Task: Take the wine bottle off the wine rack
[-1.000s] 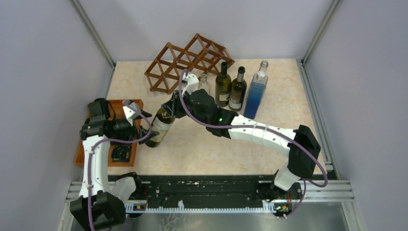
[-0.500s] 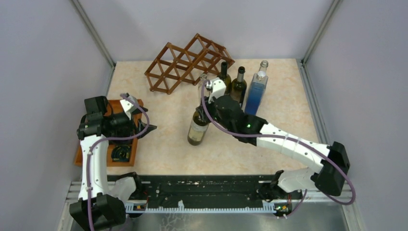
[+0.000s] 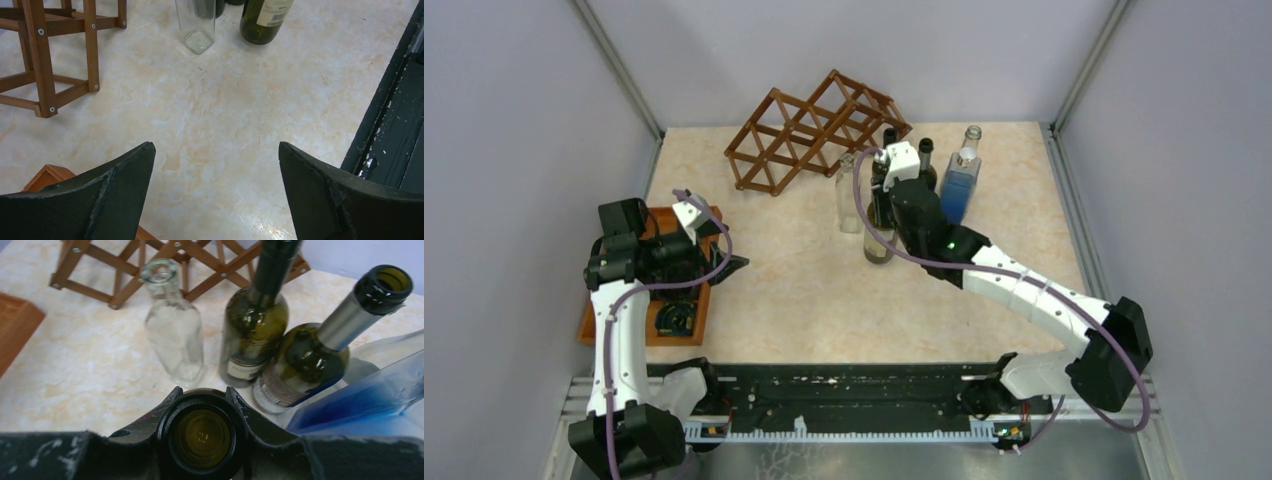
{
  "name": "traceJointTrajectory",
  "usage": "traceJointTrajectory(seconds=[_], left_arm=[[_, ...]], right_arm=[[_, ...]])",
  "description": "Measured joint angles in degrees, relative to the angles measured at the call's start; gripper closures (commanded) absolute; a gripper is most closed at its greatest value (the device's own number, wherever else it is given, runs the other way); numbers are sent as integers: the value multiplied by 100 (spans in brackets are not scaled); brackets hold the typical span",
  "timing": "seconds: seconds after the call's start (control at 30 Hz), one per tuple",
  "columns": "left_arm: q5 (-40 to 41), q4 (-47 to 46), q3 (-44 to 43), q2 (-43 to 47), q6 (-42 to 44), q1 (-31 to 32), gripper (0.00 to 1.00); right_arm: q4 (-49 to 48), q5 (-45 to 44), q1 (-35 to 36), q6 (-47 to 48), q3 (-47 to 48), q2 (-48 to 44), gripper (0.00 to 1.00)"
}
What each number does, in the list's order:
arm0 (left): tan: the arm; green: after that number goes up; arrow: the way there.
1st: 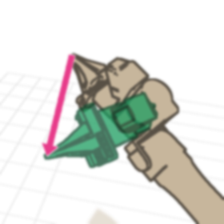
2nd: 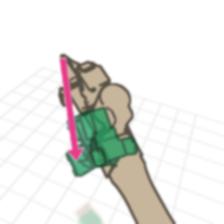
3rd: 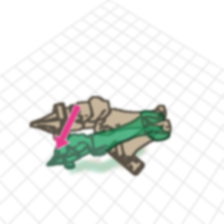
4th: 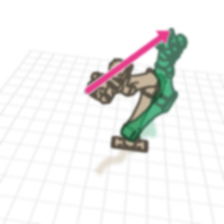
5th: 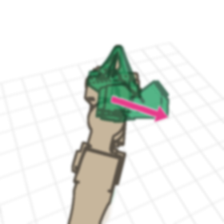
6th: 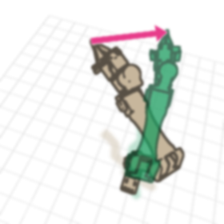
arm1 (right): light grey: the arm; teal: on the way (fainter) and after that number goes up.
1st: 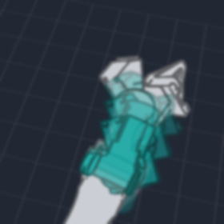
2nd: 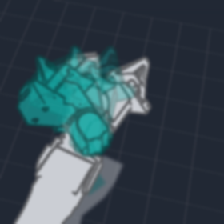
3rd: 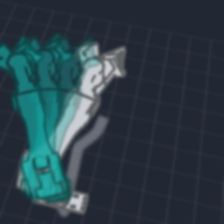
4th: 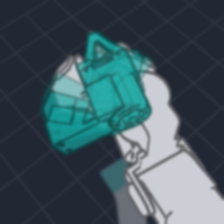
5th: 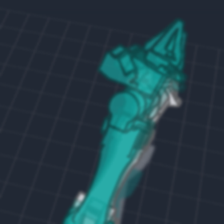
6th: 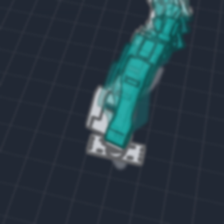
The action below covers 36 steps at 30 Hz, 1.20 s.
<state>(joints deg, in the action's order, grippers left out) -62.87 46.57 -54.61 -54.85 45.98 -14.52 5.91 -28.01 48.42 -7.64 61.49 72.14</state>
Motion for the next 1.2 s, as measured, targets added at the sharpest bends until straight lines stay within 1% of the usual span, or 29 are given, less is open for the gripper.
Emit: traceJointTrajectory(seconds=[0.17,0.3,0.77,1.13,1.17,1.2], left_arm=[[92,-39,0,0,-72,0,1],[144,-52,0,0,-116,0,1],[199,-177,0,0,-144,0,1],[199,-269,2,0,-162,0,1],[199,-269,2,0,-162,0,1],[199,-271,2,0,-164,0,1]], right_arm=[[-168,2,-450,48,0,334,100],[-210,15,-588,50,0,507,100],[-750,153,-743,90,133,1001,100],[-981,149,-782,107,162,1130,100],[-981,149,-782,105,162,1130,97],[-981,149,-782,103,162,1130,89]])
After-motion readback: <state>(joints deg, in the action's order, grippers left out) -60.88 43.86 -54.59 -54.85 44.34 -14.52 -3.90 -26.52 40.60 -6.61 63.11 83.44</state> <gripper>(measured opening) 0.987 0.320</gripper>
